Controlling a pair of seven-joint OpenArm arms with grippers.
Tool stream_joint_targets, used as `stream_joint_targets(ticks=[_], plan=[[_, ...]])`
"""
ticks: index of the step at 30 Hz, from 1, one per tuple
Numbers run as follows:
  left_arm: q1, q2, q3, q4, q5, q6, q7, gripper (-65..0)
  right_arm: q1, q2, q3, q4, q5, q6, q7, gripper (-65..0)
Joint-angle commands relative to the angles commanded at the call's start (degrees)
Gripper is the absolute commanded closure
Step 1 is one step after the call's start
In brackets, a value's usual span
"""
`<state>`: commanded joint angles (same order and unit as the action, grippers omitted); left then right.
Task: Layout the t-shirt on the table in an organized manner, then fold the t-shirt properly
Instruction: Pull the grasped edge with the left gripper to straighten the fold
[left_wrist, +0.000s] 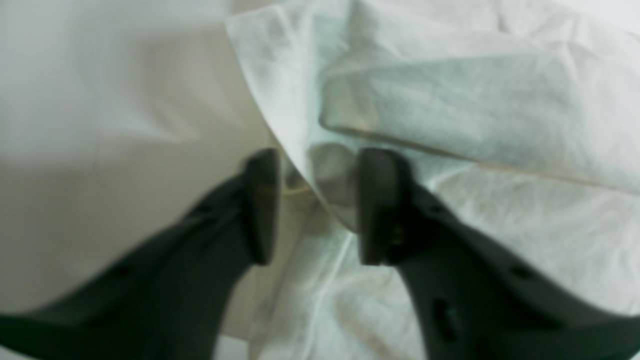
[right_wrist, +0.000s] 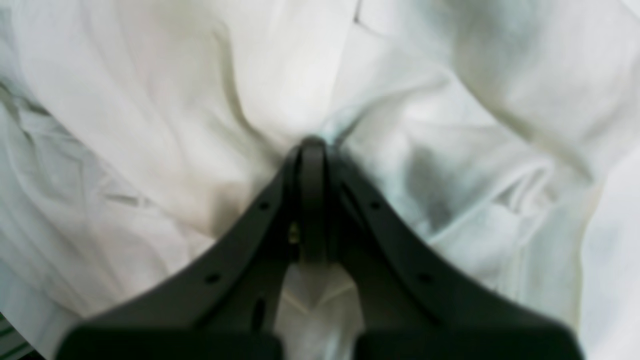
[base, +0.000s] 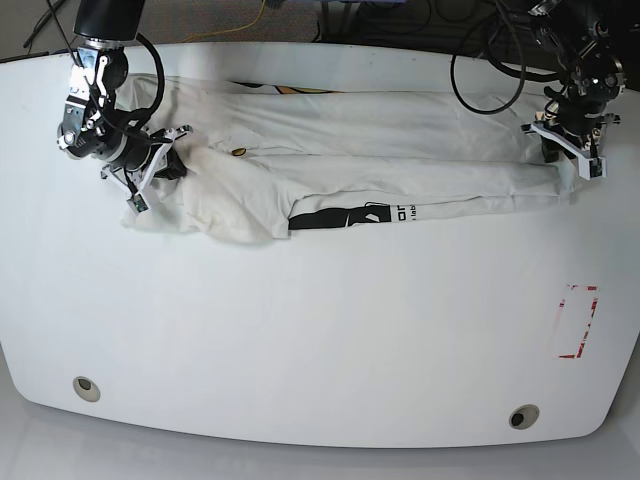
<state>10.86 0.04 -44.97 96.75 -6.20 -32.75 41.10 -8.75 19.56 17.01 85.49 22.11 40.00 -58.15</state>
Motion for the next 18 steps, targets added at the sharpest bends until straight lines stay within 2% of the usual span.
stream_joint_targets(ticks=[4, 6, 15, 18], plan=[[0.00, -0.09, 0.00, 0.00, 0.00, 0.00, 0.00, -2.3, 0.00, 0.00, 0.00, 0.00, 0.00, 0.00, 0.00, -0.3], [-0.09, -0.18, 0.00, 0.09, 0.00, 0.00, 0.00, -0.5, 0.00, -0.09, 0.00, 0.00, 0.00, 0.00, 0.00, -0.3], [-0.09, -2.37, 0.09, 4.31, 0.00, 0.00, 0.09, 0.0, 0.00, -0.09, 0.00, 0.00, -0.18, 0.00, 0.00, -0.3], [0.35, -4.13, 0.18, 5.89, 0.09, 0.00, 0.26, 0.0, 0.00, -0.09, 0.00, 0.00, -0.26, 0.00, 0.00, -0.3]])
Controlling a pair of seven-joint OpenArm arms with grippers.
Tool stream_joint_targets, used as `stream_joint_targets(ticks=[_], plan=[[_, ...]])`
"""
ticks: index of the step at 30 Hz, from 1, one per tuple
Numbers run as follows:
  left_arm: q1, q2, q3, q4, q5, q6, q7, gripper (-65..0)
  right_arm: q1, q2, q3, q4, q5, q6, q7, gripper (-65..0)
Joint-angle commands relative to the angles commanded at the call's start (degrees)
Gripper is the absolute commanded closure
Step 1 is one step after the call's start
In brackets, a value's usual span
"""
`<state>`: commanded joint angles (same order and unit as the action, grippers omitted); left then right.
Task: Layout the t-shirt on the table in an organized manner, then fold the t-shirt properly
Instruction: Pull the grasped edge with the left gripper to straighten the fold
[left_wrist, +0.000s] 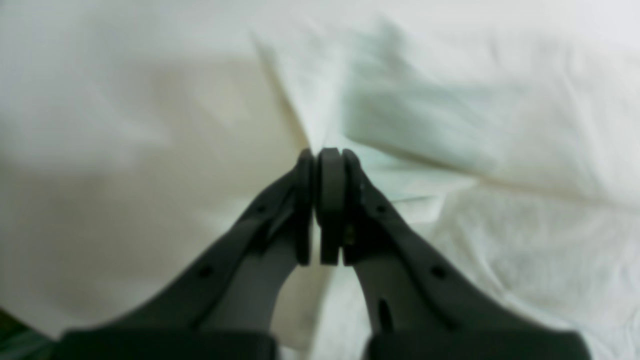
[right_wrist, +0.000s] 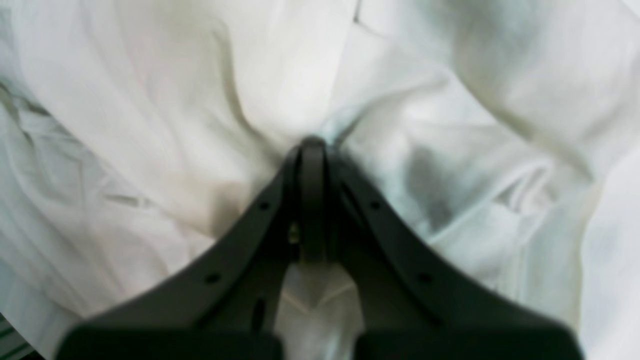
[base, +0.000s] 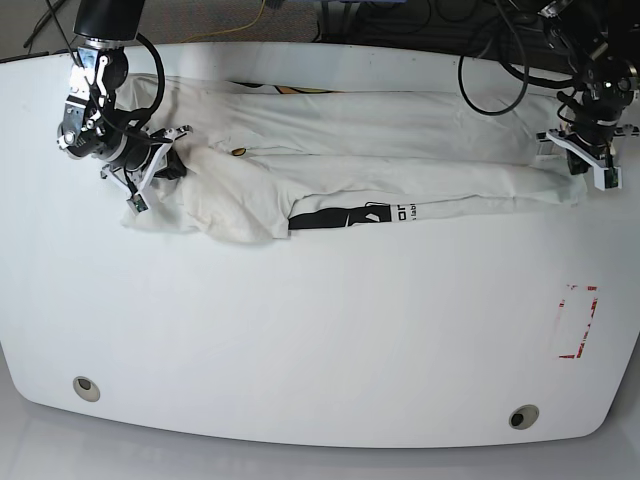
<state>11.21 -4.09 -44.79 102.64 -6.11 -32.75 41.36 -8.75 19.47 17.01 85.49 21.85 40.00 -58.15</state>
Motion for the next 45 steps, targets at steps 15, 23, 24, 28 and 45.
stream_joint_targets(ticks=[15, 23, 24, 28, 45], plan=[[4.31, -5.63, -0.18, 0.26, 0.00, -0.09, 0.00, 0.0, 0.00, 0.00, 0.00, 0.00, -0.09, 0.00, 0.00, -0.3], [7.65, -7.30, 0.09, 0.26, 0.00, -0.18, 0.00, 0.0, 0.09, -0.09, 0.00, 0.00, -0.09, 0.00, -0.09, -0.3], [8.09, -7.30, 0.09, 0.26, 0.00, -0.18, 0.00, 0.0, 0.09, -0.09, 0.00, 0.00, -0.09, 0.00, -0.09, -0.3], [9.93, -7.38, 0.18, 0.26, 0.00, -0.26, 0.00, -0.6, 0.09, -0.09, 0.00, -0.09, -0.09, 0.00, -0.09, -0.3], [14.77, -8.53, 1.93, -0.18, 0.18, 0.00, 1.32, -46.1, 0.09, -1.23, 0.00, -0.09, -0.18, 0.00, -0.18, -0.3]])
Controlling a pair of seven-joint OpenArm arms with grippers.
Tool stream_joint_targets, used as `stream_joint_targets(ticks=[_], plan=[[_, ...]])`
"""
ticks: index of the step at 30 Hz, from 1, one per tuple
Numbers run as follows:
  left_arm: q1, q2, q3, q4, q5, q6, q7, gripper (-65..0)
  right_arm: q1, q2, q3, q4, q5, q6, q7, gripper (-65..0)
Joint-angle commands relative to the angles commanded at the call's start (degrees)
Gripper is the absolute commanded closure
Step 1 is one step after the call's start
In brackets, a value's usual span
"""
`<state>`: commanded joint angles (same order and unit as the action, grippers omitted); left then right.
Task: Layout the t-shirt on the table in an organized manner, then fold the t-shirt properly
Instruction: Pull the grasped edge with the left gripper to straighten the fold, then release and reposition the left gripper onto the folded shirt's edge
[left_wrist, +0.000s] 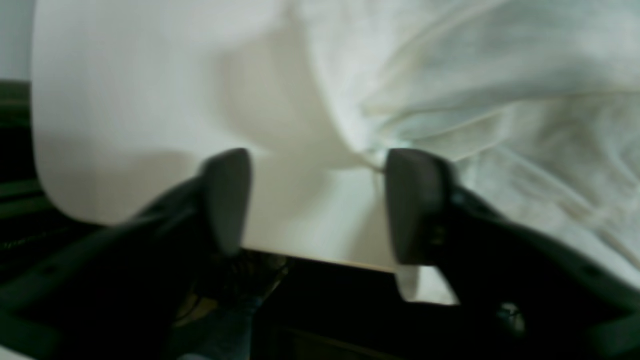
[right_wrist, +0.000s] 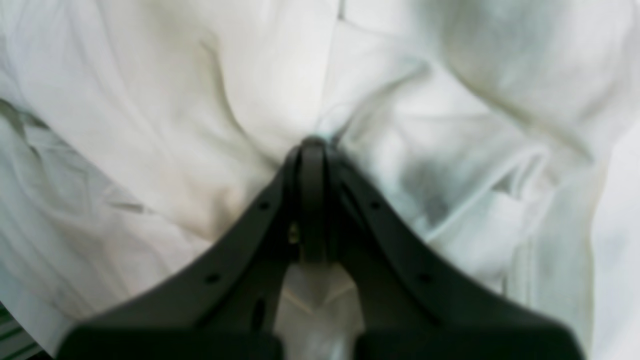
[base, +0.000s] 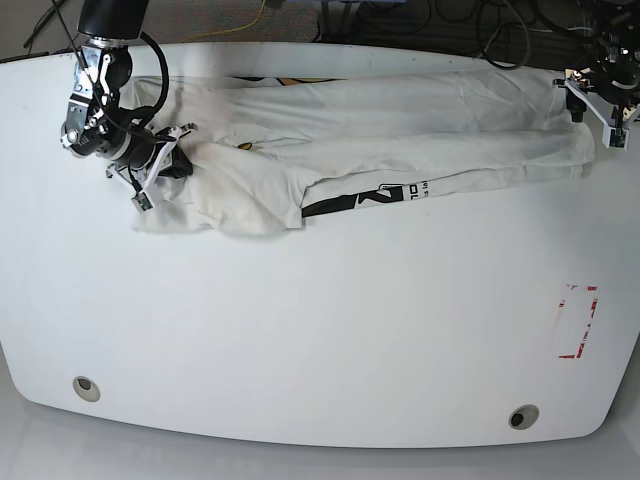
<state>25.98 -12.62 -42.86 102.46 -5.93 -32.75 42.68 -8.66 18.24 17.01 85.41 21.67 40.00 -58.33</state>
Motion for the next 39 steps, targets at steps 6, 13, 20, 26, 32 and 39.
stream_joint_targets(ticks=[6, 13, 20, 26, 32, 39], plan=[[-1.93, -2.81, -3.43, 0.35, 1.93, -0.18, 2.81, -46.8, 0.00, -0.09, 0.00, 0.00, 0.00, 0.00, 0.00, -0.3], [-3.78, -3.34, -7.03, 5.63, 0.97, -3.08, 2.73, -46.7, 0.00, -0.09, -0.09, 0.00, 0.09, 0.00, 0.00, -0.3], [-6.68, -0.97, -8.35, 8.35, -3.78, -7.25, 2.55, -43.9, 0.09, -0.18, 0.00, 0.00, 0.09, 0.00, 0.00, -0.3], [-7.38, 3.60, -4.57, 8.44, -4.48, -7.25, -2.37, -25.8, 0.09, -0.79, 0.00, 0.00, 0.00, 0.00, 0.09, -0.3], [-1.85, 6.15, 3.08, 8.44, -3.43, -7.25, -14.86, -14.3, 0.35, -1.23, 0.00, 0.00, 0.00, 0.00, 0.09, -0.3], [2.11, 10.90, 8.79, 8.26, 6.51, -7.25, -29.89, -8.7, 0.44, -1.23, 0.00, 0.09, 0.00, 0.00, 0.09, -0.3]])
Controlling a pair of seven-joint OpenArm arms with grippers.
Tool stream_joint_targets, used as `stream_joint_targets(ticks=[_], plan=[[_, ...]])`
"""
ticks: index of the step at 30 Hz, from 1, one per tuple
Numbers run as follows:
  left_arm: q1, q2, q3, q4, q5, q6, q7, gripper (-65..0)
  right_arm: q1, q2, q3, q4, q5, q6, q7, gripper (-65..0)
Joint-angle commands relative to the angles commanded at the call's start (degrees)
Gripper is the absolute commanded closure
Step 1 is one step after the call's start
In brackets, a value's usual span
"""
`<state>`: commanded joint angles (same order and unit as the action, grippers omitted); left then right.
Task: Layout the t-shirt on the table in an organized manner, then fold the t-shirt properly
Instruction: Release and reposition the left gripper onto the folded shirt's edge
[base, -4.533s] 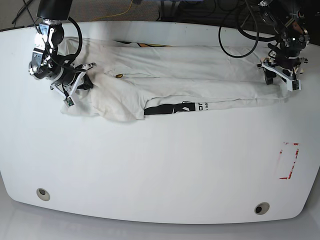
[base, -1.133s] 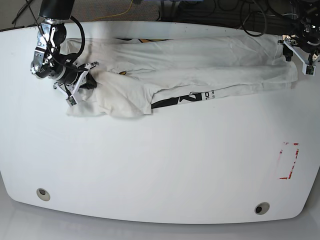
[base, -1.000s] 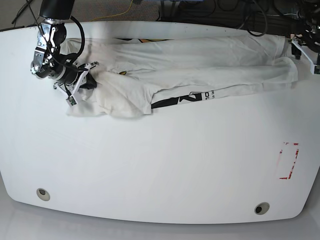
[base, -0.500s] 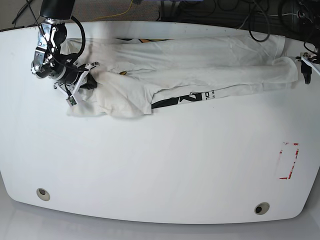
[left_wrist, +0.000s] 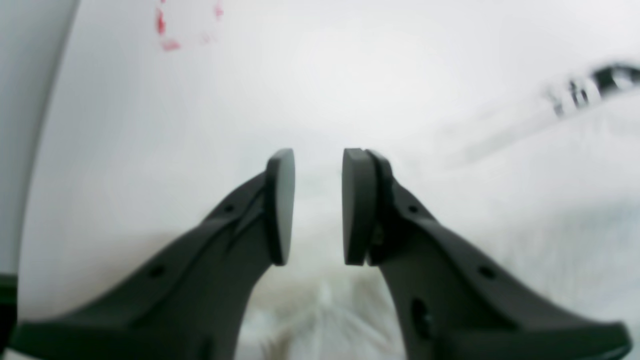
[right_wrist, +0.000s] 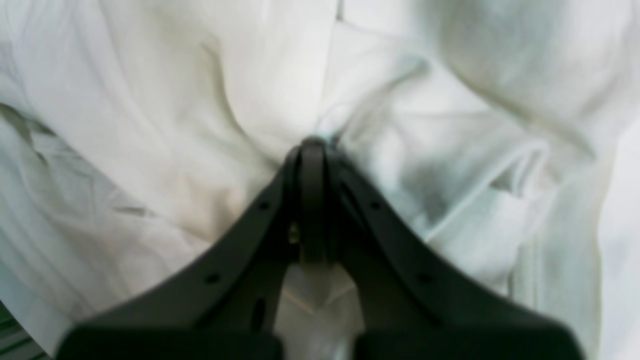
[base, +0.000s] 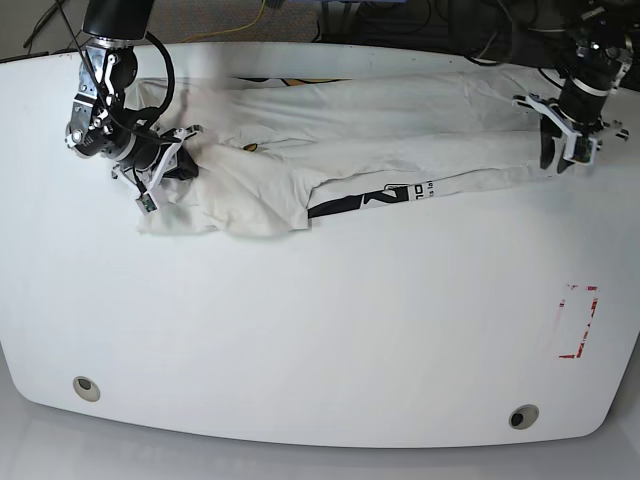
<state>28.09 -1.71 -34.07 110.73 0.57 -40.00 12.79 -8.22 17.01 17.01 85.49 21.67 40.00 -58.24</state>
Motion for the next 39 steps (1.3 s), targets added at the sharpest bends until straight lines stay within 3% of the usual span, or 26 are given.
stream_joint_targets(ticks=[5, 10, 27, 39], plan=[[0.79, 3.25, 1.49, -1.23, 7.38, 0.00, -7.74, -5.2, 0.09, 0.00, 0.00, 0.00, 0.00, 0.00, 0.00, -0.3], [0.88, 4.92, 1.49, -1.32, 11.34, 0.00, -9.93, -5.2, 0.09, 0.00, 0.00, 0.00, 0.00, 0.00, 0.00, -0.3], [-0.70, 4.48, 1.32, -13.63, 11.69, 1.36, -9.93, -5.2, 0.09, 0.00, 0.00, 0.00, 0.00, 0.00, 0.09, -0.3], [-3.60, 0.35, 1.67, -20.04, 11.69, 1.27, -9.85, -5.3, -0.09, 0.00, 0.09, 0.00, 0.00, 0.00, 0.09, -0.1]])
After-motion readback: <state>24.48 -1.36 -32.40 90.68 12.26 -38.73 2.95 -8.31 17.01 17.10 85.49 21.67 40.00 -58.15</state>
